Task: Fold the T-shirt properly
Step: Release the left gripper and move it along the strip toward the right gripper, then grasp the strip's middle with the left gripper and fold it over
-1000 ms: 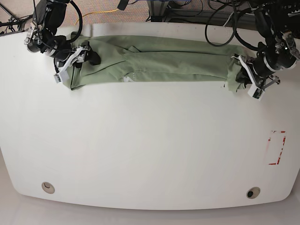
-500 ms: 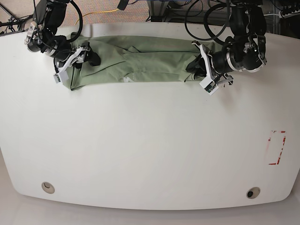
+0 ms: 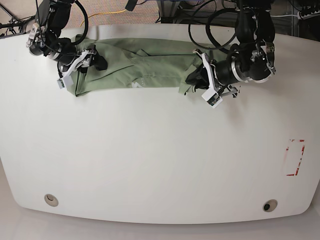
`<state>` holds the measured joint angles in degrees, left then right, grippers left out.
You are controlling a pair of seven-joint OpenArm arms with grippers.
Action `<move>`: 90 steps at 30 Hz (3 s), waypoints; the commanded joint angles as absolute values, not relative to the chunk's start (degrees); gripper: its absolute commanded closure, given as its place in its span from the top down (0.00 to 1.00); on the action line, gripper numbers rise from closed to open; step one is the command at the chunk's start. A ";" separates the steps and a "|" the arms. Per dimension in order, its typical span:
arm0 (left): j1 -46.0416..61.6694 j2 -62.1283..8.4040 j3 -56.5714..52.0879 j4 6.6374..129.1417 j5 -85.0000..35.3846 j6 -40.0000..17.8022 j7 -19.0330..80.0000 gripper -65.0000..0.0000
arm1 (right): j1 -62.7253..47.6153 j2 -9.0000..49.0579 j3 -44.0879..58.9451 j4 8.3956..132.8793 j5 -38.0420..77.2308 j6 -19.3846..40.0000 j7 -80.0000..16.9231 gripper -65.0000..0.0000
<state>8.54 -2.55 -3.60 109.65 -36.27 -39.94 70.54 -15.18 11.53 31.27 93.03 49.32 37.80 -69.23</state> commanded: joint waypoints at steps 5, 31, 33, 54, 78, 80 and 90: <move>7.16 -2.42 -1.80 110.46 -37.58 -40.00 68.97 0.15 | -15.08 12.09 31.43 93.93 49.36 38.29 -69.23 0.65; 5.41 -0.04 7.96 110.99 -38.02 -40.00 69.23 0.54 | -14.90 12.09 31.34 93.85 49.45 38.55 -69.23 0.65; 5.32 -0.04 7.96 112.13 -39.16 -40.00 70.90 0.54 | -14.90 12.09 31.34 93.76 49.36 38.55 -69.23 0.65; 3.12 -3.03 -7.78 110.46 -39.52 -40.00 72.57 0.33 | -14.46 12.09 31.34 93.67 49.36 38.64 -69.23 0.65; 3.47 -2.68 4.35 102.46 -22.73 -40.00 62.02 0.15 | -14.64 12.09 31.34 93.76 49.45 38.64 -69.23 0.65; 3.47 -3.03 8.75 102.90 -24.57 -40.00 62.02 0.15 | -14.64 12.09 31.34 93.85 49.45 38.64 -69.23 0.65; 1.19 -4.53 23.52 108.70 -25.19 -40.00 71.16 0.16 | -14.73 12.09 31.34 93.67 49.45 38.64 -69.23 0.65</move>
<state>2.22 -4.75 22.48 106.41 -24.43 -39.94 71.24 -14.98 11.29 31.11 93.03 49.32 38.41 -69.28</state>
